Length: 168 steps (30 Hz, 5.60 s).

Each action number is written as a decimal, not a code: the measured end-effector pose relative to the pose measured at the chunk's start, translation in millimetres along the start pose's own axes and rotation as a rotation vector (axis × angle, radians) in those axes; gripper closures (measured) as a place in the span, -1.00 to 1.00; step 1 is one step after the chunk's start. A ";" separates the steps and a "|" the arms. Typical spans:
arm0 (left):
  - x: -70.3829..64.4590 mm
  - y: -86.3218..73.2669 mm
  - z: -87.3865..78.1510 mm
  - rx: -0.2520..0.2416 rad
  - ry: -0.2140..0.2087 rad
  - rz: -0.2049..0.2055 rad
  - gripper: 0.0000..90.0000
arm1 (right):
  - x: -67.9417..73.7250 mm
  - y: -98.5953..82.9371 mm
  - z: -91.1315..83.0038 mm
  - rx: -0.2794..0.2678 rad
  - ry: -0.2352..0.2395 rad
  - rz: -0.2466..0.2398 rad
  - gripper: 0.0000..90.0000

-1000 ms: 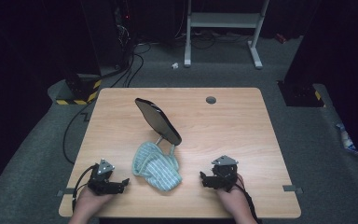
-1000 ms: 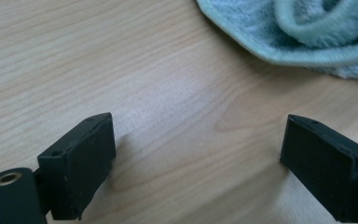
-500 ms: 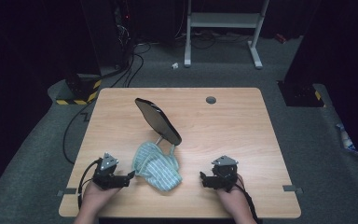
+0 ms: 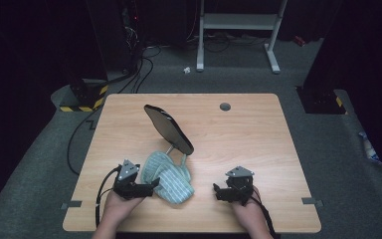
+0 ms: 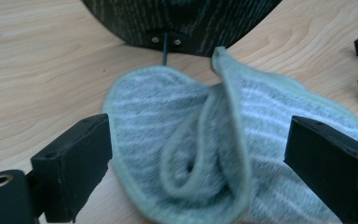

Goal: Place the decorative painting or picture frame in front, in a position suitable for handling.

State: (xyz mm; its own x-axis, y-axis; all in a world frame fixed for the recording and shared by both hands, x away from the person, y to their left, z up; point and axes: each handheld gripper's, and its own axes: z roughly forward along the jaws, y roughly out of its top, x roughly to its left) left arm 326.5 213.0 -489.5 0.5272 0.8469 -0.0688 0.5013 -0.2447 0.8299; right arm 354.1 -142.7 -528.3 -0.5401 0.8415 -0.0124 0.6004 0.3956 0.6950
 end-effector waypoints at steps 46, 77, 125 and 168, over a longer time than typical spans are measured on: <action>-8.5 -27.7 26.2 0.099 -0.050 -0.006 0.50 | -5.5 -7.2 -7.1 -0.003 0.033 -0.048 -0.80; -60.3 3.1 16.3 -0.139 -0.133 0.000 0.64 | -30.4 -18.9 -51.1 -0.199 -0.063 0.046 -0.62; -2.7 -28.6 0.8 0.048 0.121 0.064 -0.32 | 6.3 14.1 -44.7 -0.218 0.114 -0.022 -0.49; 44.9 -52.6 -8.8 0.125 0.168 -0.045 -0.29 | 15.6 19.0 -15.7 -0.086 0.138 -0.088 0.37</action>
State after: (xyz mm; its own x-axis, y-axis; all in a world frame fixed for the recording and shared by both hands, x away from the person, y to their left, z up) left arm 317.7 268.0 -531.4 0.3854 0.9227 -0.0022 0.6082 -0.2523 0.7526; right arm 347.9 -127.8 -503.9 -0.6677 0.7442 0.0189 0.4979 0.4275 0.7546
